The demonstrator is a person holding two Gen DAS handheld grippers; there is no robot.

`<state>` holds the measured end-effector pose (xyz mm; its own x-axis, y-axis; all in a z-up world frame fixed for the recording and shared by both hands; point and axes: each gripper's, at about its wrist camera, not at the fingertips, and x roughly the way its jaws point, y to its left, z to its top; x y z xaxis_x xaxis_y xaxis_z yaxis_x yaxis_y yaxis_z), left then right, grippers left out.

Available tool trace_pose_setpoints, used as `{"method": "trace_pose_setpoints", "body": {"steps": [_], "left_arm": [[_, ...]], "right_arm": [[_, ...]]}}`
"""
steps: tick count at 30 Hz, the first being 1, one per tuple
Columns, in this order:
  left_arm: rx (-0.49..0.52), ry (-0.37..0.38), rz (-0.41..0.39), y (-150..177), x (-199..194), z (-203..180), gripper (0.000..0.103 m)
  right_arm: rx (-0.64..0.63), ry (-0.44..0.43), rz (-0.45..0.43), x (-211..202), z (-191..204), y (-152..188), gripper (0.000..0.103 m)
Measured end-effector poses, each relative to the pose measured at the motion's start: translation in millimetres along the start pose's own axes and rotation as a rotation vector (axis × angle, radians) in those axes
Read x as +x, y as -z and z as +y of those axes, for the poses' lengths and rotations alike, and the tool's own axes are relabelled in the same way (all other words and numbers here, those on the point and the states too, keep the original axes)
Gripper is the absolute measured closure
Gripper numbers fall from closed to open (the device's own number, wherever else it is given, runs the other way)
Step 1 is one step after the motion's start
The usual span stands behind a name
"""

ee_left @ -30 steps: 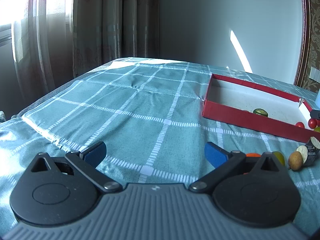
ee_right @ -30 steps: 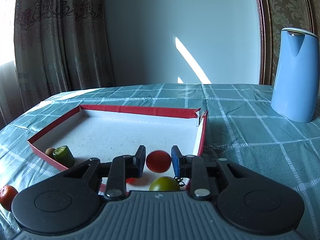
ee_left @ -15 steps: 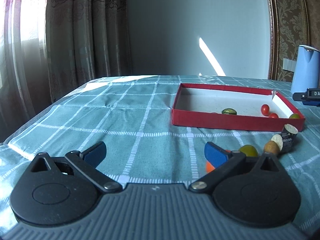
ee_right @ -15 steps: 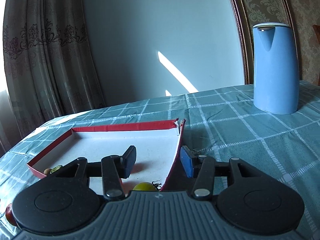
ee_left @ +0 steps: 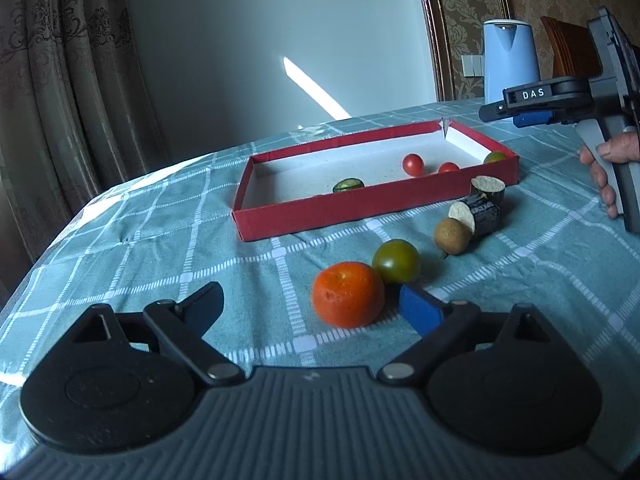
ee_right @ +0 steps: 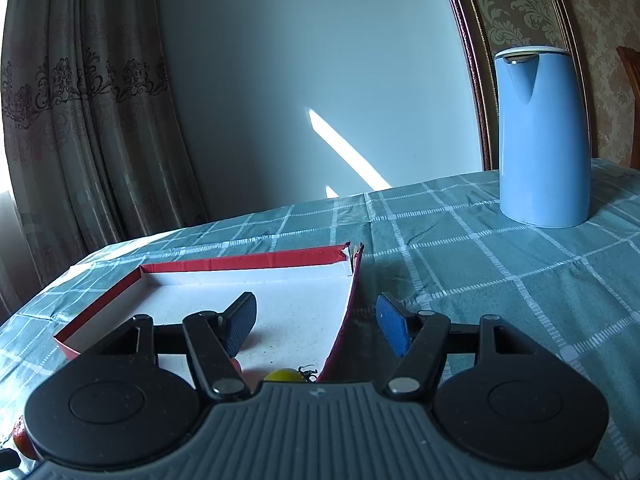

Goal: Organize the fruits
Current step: 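Grasp the orange with the left gripper and lift it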

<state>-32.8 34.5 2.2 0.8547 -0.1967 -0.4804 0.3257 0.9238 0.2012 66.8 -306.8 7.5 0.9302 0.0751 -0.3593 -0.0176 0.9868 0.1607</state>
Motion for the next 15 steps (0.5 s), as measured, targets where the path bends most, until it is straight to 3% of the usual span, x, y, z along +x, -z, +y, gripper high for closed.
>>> {"method": "trace_pose_setpoints", "body": {"steps": [4, 8, 15], "left_arm": [[0.033, 0.017, 0.073, -3.9, 13.3, -4.4, 0.009], [0.051, 0.018, 0.088, -6.4, 20.9, -9.1, 0.019], [0.043, 0.064, 0.08, -6.8, 22.7, -12.0, 0.06]], "right_arm": [[0.002, -0.002, -0.005, -1.0, 0.0, -0.3, 0.037], [0.003, -0.004, -0.004, -1.1, -0.3, -0.3, 0.037], [0.0, -0.009, 0.001, -1.2, 0.1, -1.2, 0.037]]}}
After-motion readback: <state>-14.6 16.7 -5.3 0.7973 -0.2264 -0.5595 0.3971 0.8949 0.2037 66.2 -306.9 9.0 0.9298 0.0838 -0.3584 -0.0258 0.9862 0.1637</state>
